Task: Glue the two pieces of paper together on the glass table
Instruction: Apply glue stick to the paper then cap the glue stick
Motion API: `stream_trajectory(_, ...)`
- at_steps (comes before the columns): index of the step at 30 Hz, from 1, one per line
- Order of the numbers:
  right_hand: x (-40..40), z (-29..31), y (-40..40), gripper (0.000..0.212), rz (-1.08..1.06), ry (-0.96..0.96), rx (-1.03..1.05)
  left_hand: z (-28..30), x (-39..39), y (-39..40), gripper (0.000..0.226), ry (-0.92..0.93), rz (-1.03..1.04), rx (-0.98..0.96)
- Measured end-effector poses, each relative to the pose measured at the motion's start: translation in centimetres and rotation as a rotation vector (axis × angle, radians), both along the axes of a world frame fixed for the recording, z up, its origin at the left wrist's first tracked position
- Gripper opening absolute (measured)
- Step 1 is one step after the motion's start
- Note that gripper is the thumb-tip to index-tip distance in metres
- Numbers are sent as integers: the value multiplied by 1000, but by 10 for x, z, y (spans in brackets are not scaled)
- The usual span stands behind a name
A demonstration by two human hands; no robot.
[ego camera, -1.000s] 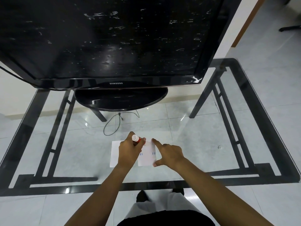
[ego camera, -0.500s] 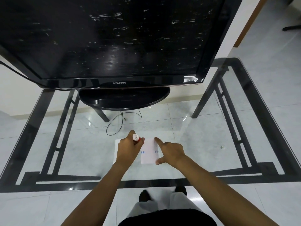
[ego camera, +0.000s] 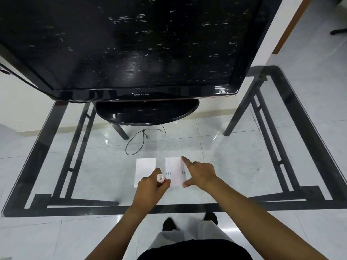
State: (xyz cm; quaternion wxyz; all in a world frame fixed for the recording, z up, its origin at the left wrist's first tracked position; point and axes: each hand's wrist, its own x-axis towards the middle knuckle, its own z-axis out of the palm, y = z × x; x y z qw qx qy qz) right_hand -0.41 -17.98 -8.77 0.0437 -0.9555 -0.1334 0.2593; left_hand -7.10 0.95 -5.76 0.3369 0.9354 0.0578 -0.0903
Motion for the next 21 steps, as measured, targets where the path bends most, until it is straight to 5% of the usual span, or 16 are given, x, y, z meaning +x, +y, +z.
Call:
stream_trajectory(5, 0, -1, -1, 109, 5, -10, 2, 8, 3, -1, 34, -45, 136, -25)
stream_trajectory(10, 0, -3, 1, 108, 5, -5, 4, 14, 10, -22, 22, 3, 197, -314)
stream_trajectory(21, -1, 1, -2, 108, 6, -5, 8, -3, 6, -2, 27, -30, 157, -67)
